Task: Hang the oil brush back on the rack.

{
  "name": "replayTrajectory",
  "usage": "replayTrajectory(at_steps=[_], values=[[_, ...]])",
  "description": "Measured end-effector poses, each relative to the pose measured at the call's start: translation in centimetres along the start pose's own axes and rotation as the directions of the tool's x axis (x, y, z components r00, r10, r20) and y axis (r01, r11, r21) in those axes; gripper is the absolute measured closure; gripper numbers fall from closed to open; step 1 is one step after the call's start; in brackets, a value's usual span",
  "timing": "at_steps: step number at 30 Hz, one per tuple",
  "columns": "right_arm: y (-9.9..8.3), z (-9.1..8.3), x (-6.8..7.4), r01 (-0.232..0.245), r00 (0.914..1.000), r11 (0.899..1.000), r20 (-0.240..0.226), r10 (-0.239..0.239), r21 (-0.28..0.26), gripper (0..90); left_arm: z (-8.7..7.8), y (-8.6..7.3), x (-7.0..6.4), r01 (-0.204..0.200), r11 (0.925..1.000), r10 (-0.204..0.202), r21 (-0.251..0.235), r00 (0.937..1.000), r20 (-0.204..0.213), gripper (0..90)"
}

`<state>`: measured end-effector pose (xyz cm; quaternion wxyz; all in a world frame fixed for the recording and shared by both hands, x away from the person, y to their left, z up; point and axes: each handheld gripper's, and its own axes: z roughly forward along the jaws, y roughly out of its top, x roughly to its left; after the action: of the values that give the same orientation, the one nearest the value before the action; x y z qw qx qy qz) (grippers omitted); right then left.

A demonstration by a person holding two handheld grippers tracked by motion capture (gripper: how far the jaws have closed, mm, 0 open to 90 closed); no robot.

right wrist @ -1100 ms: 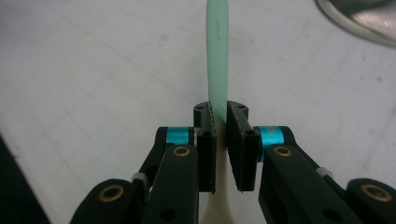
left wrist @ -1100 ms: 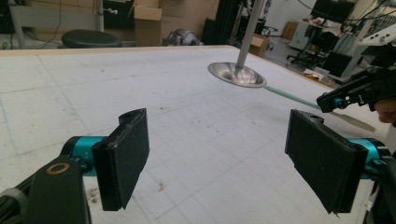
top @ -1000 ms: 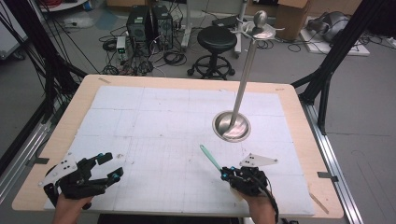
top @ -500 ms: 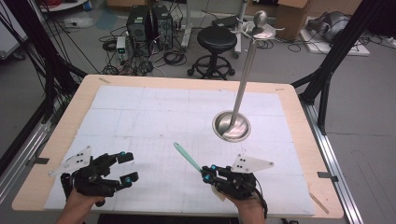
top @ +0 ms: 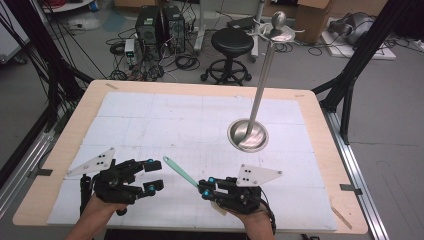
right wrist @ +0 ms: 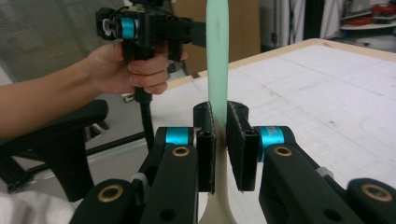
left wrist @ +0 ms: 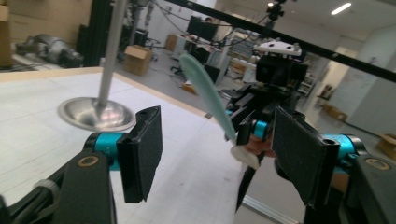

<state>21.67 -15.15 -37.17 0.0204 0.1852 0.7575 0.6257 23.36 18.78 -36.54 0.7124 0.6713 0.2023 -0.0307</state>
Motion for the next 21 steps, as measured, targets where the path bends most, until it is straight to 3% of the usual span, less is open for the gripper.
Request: replayTrajectory(at_steps=[4, 7, 9, 14, 18, 21], values=[[0.2, 0.6, 0.2, 0.001, 0.9991, 1.0, -0.043, -0.001, -0.011, 82.3, 0.7, 0.3, -0.1, 0.008, 1.0, -0.008, -0.004, 0.9992, 0.04, 39.9], [0.3, 1.2, 0.3, 0.004, 0.996, 1.0, -0.089, -0.006, -0.013, 82.3, 1.2, 0.6, -0.3, 0.03, 0.9992, -0.027, -0.025, 0.9944, 0.102, 45.7], [0.3, 1.4, 0.3, -0.003, 0.9938, 1.0, -0.111, 0.001, -0.017, 82.3, 1.4, 0.8, -0.3, 0.025, 0.9993, -0.022, -0.027, 0.9923, 0.122, 51.0], [0.1, 1.8, 0.0, -0.02, 0.9878, 0.999, -0.155, 0.015, -0.033, 82.2, 1.7, 1.1, -0.4, 0.013, 0.9994, -0.009, -0.033, 0.9911, 0.133, 63.1], [0.1, 2.0, -0.1, -0.02, 0.9852, 0.999, -0.171, 0.015, -0.03, 82.2, 1.7, 1.3, -0.5, -0.009, 0.9996, 0.012, -0.028, 0.9935, 0.113, 74.4], [0.0, 2.1, -0.1, -0.022, 0.9847, 1.0, -0.173, 0.018, -0.018, 82.1, 1.9, 1.4, -0.6, -0.016, 0.9996, 0.018, -0.024, 0.9931, 0.116, 75.5]])
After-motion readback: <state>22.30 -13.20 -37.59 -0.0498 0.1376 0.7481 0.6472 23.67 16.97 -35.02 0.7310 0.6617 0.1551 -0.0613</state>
